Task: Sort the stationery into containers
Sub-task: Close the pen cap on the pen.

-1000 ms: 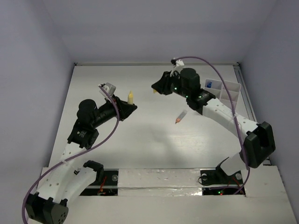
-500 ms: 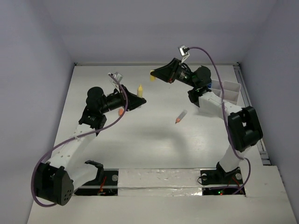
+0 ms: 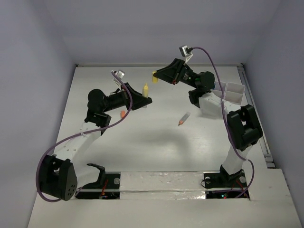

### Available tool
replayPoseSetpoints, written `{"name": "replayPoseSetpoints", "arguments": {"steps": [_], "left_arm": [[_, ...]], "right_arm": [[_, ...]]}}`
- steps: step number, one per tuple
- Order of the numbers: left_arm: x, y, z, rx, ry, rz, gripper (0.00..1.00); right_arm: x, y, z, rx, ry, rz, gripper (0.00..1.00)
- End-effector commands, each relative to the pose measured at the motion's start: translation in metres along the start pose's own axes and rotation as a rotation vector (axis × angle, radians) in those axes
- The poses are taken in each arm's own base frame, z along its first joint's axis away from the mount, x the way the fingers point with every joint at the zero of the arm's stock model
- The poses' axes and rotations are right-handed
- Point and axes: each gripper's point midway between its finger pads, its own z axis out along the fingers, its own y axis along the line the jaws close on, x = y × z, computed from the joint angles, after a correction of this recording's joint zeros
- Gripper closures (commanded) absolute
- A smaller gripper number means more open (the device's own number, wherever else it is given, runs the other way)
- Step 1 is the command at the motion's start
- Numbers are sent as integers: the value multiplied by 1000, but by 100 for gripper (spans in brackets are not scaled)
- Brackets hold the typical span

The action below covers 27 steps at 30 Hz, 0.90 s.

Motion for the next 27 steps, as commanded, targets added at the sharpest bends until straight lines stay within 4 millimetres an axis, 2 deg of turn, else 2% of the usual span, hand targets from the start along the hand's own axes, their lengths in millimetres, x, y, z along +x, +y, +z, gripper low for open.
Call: {"name": "replayPoseSetpoints", "arguments": {"steps": [1, 4, 14, 27], "left_arm": [[-7, -20, -1, 90, -17, 47, 100], [-7, -21, -1, 100, -19, 39, 100], [-2, -20, -4, 100, -15, 26, 100], [1, -15, -3, 90, -11, 9, 100]], "right_arm": [[-9, 43, 10, -179, -40, -78, 100], [-6, 48, 18, -197, -39, -76, 100], [-19, 62, 25, -232, -87, -91, 100], [-8, 67, 30, -274, -78, -46, 98]]}}
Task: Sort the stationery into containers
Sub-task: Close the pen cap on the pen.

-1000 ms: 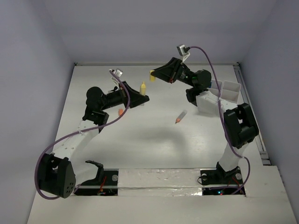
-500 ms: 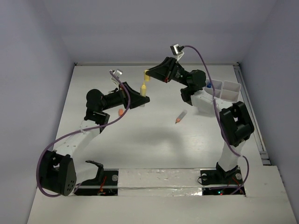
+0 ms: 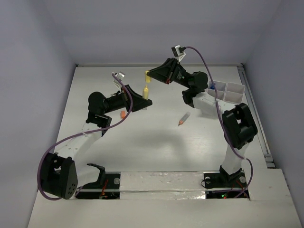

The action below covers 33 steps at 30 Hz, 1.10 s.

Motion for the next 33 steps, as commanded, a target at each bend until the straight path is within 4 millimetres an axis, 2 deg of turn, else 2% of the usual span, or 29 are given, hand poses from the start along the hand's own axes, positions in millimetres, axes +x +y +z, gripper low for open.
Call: {"name": "replayPoseSetpoints", "arguments": {"steps": [1, 9, 21, 33], "left_arm": [[-5, -11, -1, 44, -7, 62, 100], [-6, -12, -1, 44, -7, 67, 100], [-6, -11, -1, 41, -7, 64, 100], [-16, -14, -1, 37, -24, 90, 100]], "right_arm": [[-3, 56, 8, -228, -23, -165, 98], [4, 55, 8, -240, -11, -151, 98], [6, 63, 5, -262, -9, -159, 98], [14, 64, 3, -275, 7, -139, 98]]}}
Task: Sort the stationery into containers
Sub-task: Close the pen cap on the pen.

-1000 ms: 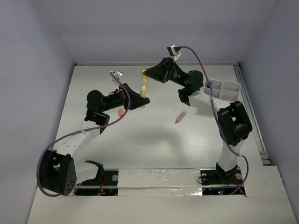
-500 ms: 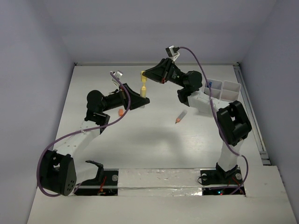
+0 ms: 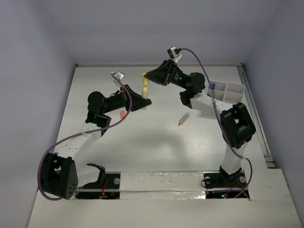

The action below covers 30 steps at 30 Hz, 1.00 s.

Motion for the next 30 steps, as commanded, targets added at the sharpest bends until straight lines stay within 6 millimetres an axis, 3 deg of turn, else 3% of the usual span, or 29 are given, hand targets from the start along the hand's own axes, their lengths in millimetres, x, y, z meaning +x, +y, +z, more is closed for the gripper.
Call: {"name": "replayPoseSetpoints", "arguments": {"steps": [1, 7, 19, 23, 30], "left_arm": [[-15, -19, 1, 53, -23, 95, 100], [-20, -23, 0, 71, -41, 93, 100], [-35, -59, -4, 180, -116, 132, 100], [-43, -78, -9, 257, -179, 141, 100], [-51, -91, -14, 296, -245, 140, 100]], "right_arm": [[10, 67, -2, -275, 2, -223, 97], [16, 64, -2, -281, 12, -212, 98], [29, 70, -4, -319, 32, -226, 97], [31, 80, -2, -335, 31, -250, 98], [31, 98, -4, -359, 32, -281, 97]]}}
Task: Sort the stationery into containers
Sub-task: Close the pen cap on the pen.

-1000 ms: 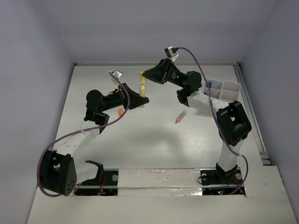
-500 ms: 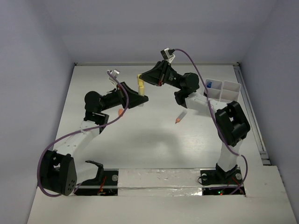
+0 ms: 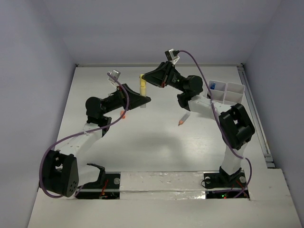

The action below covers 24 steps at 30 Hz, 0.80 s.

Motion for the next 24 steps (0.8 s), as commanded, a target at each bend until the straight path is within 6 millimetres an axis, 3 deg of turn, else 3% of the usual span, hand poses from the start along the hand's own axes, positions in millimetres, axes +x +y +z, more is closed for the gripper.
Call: {"name": "replayPoseSetpoints", "arguments": {"steps": [1, 14, 19, 24], "left_arm": [[-23, -69, -4, 226, -122, 296, 100], [-29, -70, 0, 171, -115, 343, 100], [-33, -83, 2, 191, -113, 369, 100], [-40, -95, 5, 189, -109, 375, 100]], "right_arm": [[15, 88, -9, -315, 30, -321, 98], [29, 86, -9, -304, 66, -303, 98], [36, 73, -12, -250, 95, -288, 100], [60, 50, -23, -165, 154, -276, 100]]}}
